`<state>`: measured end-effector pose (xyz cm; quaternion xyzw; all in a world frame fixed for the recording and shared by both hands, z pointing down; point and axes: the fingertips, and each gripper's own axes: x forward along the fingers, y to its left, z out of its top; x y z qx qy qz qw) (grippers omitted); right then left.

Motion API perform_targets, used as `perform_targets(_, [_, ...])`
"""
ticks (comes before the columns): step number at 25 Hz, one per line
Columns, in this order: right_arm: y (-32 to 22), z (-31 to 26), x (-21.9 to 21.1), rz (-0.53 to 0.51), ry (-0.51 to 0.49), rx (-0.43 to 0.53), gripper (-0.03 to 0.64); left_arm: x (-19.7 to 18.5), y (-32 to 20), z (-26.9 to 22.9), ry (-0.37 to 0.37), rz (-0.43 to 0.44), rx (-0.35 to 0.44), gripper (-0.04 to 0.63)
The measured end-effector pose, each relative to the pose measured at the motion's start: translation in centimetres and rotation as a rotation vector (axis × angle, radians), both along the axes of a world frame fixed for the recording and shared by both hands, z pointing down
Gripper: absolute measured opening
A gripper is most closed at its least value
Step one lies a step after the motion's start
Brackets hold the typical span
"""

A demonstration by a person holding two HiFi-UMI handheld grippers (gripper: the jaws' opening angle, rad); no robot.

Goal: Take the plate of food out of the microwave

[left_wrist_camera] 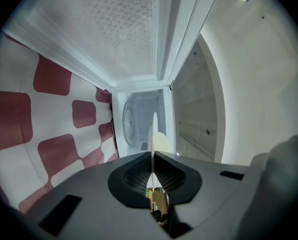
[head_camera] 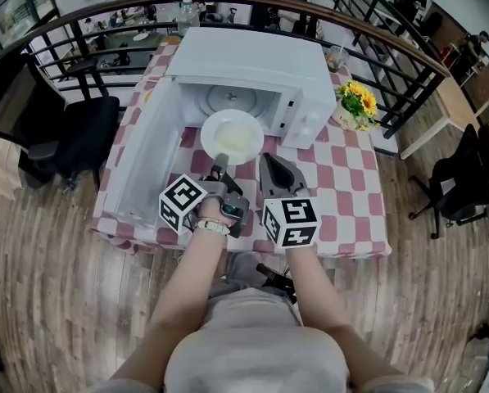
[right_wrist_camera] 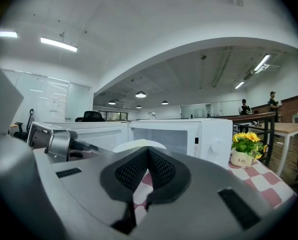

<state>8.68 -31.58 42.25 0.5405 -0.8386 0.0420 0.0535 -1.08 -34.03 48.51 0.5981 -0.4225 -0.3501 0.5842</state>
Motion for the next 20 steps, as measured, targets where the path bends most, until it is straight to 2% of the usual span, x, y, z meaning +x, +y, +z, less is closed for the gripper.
perform_targets(20, [2.4, -0.2, 0.4, 0.014, -0.003, 0.017, 0.021, 1.2, 2.1, -1.6, 0.009, 0.036, 0.02, 0.017])
